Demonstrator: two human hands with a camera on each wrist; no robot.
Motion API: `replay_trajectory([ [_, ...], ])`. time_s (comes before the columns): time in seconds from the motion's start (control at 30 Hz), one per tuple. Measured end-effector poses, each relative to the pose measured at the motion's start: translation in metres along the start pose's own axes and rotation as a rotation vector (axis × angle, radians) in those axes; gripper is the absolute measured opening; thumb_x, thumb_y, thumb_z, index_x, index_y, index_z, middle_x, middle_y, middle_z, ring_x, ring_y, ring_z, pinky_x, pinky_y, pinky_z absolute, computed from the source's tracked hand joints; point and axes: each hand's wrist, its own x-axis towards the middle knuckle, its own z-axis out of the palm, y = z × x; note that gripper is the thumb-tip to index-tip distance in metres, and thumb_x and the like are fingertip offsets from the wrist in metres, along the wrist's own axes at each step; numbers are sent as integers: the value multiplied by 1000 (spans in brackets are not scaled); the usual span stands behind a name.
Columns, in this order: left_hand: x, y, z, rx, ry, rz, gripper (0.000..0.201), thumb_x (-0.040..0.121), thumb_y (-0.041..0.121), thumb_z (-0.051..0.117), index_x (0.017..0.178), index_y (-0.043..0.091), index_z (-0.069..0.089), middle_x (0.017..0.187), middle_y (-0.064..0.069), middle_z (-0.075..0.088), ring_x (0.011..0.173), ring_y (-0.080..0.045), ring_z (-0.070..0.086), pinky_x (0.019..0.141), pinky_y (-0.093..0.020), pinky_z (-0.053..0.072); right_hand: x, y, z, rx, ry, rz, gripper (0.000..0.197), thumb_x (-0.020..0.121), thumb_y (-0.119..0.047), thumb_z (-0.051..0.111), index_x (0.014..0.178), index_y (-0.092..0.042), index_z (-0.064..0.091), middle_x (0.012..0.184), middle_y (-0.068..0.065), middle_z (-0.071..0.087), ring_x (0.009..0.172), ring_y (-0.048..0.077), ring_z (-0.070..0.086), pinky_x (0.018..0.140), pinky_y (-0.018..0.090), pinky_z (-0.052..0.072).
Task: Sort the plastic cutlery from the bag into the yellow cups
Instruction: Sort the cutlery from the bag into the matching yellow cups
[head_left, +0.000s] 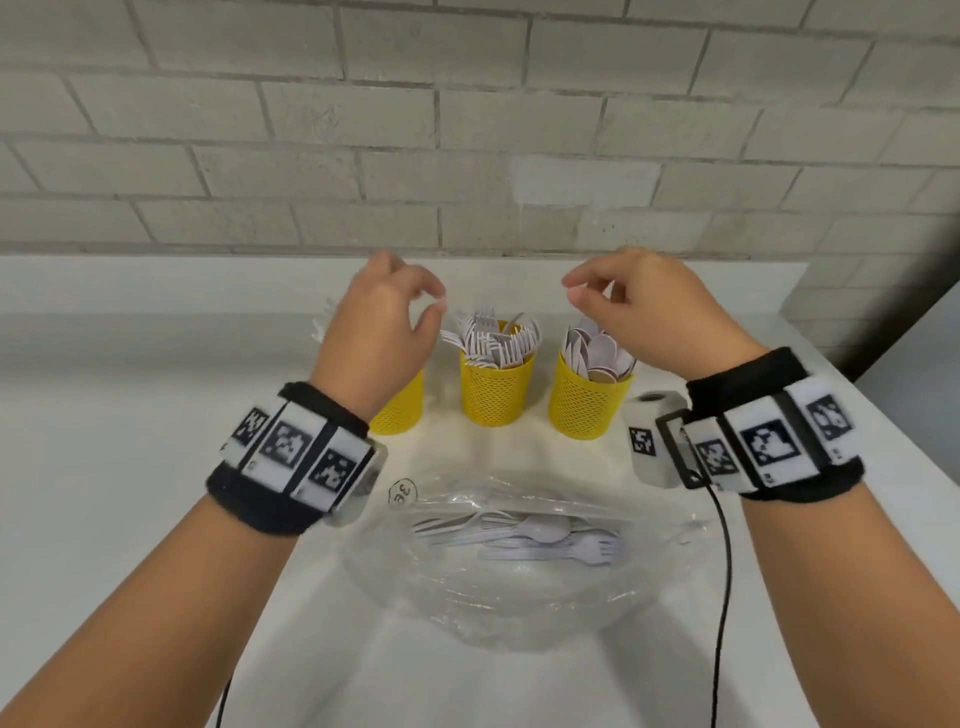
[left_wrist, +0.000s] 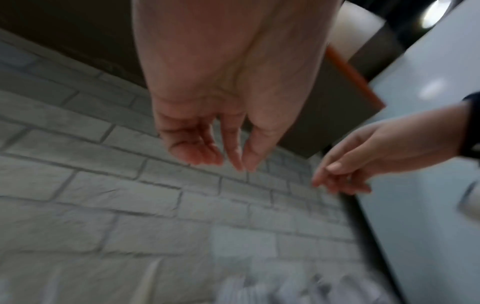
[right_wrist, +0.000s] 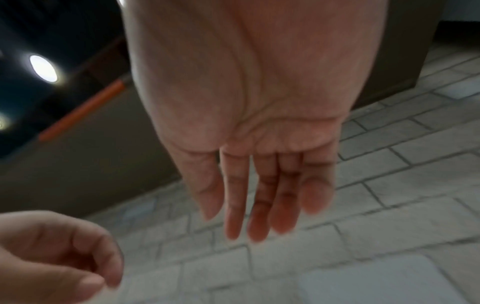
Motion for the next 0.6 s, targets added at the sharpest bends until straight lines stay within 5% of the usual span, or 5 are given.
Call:
replay_trajectory([
  [0.1,-31,37,-16,-123,-474,83,9,87,17,64,83,15,72,76,4,62,68,-11,54,69,-27,43,-32,-31,-8,74,-224,-90,16,91,-26,56,97,-23,71,76,-13,62,60,0,48,68,22,37],
  [0.2,-67,53,-2,55,-929,83,22,91,30,57,88,14,72,85,1,70,78,-15,60,73,-29,46,-69,-43,19,-31,-530,-123,20,90,-20,53,92,-18,73,84,-6,71,70,8,58,73,26,43],
  [0.37,-100,31,40,369,-990,-4,26,94,20,47,106,5,64,111,-14,63,103,-31,59,84,-34,45,-109,-26,83,-248,-801,44,27,90,-13,43,97,-5,68,103,12,69,82,25,58,73,29,43],
  [0.5,-107,24,51,588,-898,-16,36,95,19,49,127,4,45,129,-16,46,119,-31,48,89,-35,45,-114,-7,91,-418,-735,196,27,93,-13,43,113,-5,59,120,11,62,111,27,58,88,30,44],
  [0.6,-106,21,60,709,-930,9,41,94,16,48,131,0,39,135,-20,41,125,-33,43,95,-35,43,-115,2,94,-490,-702,217,28,93,-13,43,116,-6,58,123,9,59,115,26,56,91,30,44],
])
